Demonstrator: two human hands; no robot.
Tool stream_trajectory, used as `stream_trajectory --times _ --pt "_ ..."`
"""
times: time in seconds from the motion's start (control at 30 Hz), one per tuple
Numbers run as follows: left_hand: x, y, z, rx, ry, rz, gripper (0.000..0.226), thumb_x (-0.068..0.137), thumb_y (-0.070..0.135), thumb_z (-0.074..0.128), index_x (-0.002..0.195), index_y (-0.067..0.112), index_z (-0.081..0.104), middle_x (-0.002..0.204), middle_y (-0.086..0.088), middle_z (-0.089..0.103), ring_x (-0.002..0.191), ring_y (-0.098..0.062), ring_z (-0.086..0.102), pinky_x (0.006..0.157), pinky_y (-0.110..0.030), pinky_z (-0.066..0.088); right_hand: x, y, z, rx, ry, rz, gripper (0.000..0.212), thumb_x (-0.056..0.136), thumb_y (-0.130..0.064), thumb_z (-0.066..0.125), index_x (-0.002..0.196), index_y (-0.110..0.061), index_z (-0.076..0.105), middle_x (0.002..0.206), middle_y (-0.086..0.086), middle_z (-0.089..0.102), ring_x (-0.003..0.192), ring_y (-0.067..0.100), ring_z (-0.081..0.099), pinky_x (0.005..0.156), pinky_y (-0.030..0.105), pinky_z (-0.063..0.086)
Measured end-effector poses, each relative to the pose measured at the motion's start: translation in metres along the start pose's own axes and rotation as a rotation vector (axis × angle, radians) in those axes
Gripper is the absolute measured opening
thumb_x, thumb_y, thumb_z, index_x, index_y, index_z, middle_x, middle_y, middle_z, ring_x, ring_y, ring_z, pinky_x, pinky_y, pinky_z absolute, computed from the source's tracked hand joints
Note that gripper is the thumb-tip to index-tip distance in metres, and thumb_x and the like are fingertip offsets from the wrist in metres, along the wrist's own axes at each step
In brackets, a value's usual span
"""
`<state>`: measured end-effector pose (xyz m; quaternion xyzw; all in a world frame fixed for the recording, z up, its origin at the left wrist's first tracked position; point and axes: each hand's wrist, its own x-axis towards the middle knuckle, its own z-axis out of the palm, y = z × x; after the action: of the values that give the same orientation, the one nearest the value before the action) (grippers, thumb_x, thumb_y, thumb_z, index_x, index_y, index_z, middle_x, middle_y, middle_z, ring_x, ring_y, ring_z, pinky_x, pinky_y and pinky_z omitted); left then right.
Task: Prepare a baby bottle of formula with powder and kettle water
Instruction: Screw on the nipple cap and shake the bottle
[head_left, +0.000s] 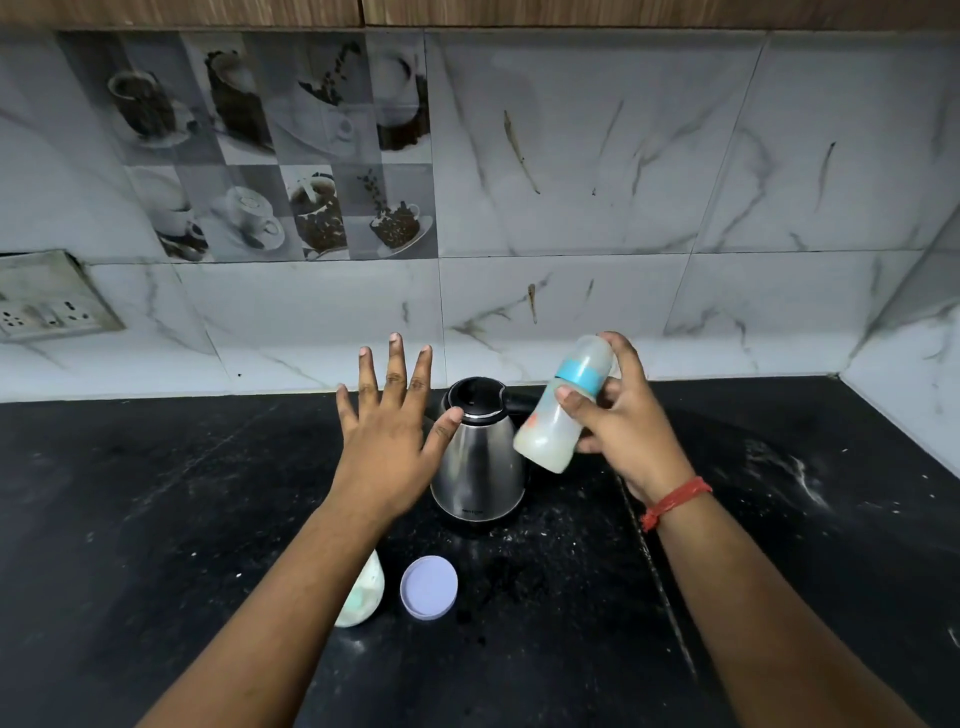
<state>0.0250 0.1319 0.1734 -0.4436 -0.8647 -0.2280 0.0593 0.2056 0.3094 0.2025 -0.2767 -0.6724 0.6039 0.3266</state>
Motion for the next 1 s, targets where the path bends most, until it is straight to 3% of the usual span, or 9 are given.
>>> stream_trajectory --times 0.17,0.3,0.4,0.6,0.8,0.93,1.0 --pt "-0.007 0.011 0.004 -0.063 -0.018 0.006 0.080 0.092 0.077 0.008 0.161 0.041 -0.011 0.167 0.010 -0.031 0.154 -0.021 -0.032 0.126 -0.059 -0.008 -0.014 -0.002 0.014 0.081 -0.101 -0.091 0.067 0.092 -0.013 0.072 0.138 -0.048 0.038 0.117 0.008 0.065 0.104 0.028 0.072 0.078 0.048 0.063" --pt "-0.012 0.023 0.001 -0.173 -0.010 -0.003 0.082 0.091 0.077 0.010 0.162 0.039 -0.007 0.167 0.011 -0.028 0.154 -0.019 -0.030 0.126 -0.056 -0.009 -0.018 -0.007 0.021 0.033 -0.157 -0.152 0.071 0.081 -0.030 0.078 0.136 -0.053 0.040 0.124 0.009 0.065 0.109 0.030 0.070 0.088 0.058 0.059" --pt "-0.013 0.025 0.001 -0.178 -0.014 0.004 0.083 0.090 0.077 0.010 0.162 0.038 -0.007 0.168 0.010 -0.027 0.155 -0.019 -0.030 0.126 -0.057 -0.009 -0.017 -0.008 0.025 0.041 -0.184 -0.166 0.071 0.082 -0.029 0.077 0.137 -0.053 0.038 0.124 0.007 0.066 0.110 0.031 0.070 0.093 0.061 0.056" --pt "-0.016 0.020 0.001 -0.191 -0.030 -0.013 0.084 0.090 0.079 0.010 0.162 0.039 -0.007 0.169 0.010 -0.026 0.154 -0.019 -0.031 0.126 -0.058 -0.009 -0.017 -0.010 0.027 0.037 -0.202 -0.155 0.069 0.077 -0.040 0.078 0.129 -0.063 0.040 0.123 0.004 0.066 0.109 0.030 0.070 0.094 0.059 0.056" --pt "-0.024 0.012 0.020 -0.147 -0.060 -0.029 0.082 0.091 0.077 0.009 0.162 0.038 -0.006 0.169 0.009 -0.025 0.155 -0.022 -0.028 0.125 -0.059 -0.008 -0.020 0.021 0.019 0.019 -0.190 -0.101 0.074 0.088 -0.020 0.077 0.141 -0.052 0.036 0.125 0.002 0.066 0.109 0.024 0.071 0.093 0.059 0.057" --pt "-0.044 0.001 0.051 -0.069 -0.138 -0.039 0.080 0.092 0.076 0.008 0.161 0.039 -0.008 0.168 0.008 -0.028 0.155 -0.024 -0.029 0.125 -0.061 -0.007 -0.030 0.058 0.016 -0.143 -0.161 -0.049 0.079 0.080 -0.035 0.079 0.140 -0.057 0.032 0.127 -0.009 0.064 0.111 0.019 0.069 0.093 0.055 0.057" --pt "-0.057 -0.002 0.066 -0.031 -0.184 -0.034 0.080 0.092 0.075 0.008 0.161 0.039 -0.009 0.168 0.006 -0.027 0.155 -0.027 -0.027 0.125 -0.060 -0.005 -0.038 0.079 0.015 -0.245 -0.149 -0.027 0.082 0.081 -0.031 0.081 0.142 -0.052 0.030 0.127 -0.010 0.062 0.113 0.014 0.066 0.097 0.048 0.056"
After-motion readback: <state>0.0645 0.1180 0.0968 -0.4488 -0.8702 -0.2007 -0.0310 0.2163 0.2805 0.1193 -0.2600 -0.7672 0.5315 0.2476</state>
